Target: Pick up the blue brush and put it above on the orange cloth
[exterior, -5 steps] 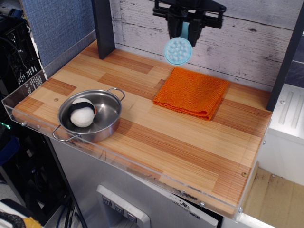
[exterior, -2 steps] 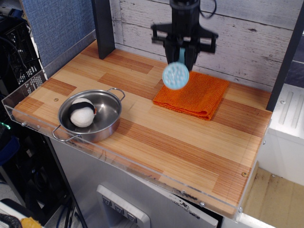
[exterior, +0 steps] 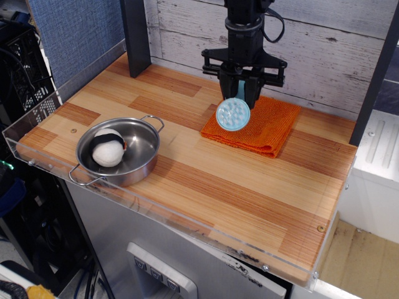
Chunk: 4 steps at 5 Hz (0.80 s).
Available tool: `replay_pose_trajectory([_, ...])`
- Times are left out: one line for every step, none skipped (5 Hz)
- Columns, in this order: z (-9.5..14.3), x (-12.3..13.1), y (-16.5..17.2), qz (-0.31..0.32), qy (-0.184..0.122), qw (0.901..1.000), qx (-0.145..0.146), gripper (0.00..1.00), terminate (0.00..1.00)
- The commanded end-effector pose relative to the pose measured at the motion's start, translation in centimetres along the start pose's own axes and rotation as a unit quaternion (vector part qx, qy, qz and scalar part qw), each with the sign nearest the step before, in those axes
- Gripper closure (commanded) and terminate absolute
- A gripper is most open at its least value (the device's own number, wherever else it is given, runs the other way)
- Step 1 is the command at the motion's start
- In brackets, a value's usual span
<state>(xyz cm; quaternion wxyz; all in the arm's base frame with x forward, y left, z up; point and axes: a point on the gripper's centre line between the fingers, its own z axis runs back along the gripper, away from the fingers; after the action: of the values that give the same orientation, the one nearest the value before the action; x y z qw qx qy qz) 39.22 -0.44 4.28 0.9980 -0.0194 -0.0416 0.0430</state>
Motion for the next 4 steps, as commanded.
replay_pose_trajectory([1.5,-0.1,-1.4,-0.026,-0.015,0.9995,-0.004,0.0,0.0])
replay_pose_trajectory([3.1,-0.1,-1.7,-0.032,-0.046,0.9984,-0.006,0.0,0.0])
replay_pose_trajectory([7.9,-0.9,-0.9,-0.039,-0.106,0.9936,0.005,0.0,0.0])
replay_pose_trajectory([12.9,-3.2,0.2,-0.032,-0.168,0.985,0.022,0.0,0.0])
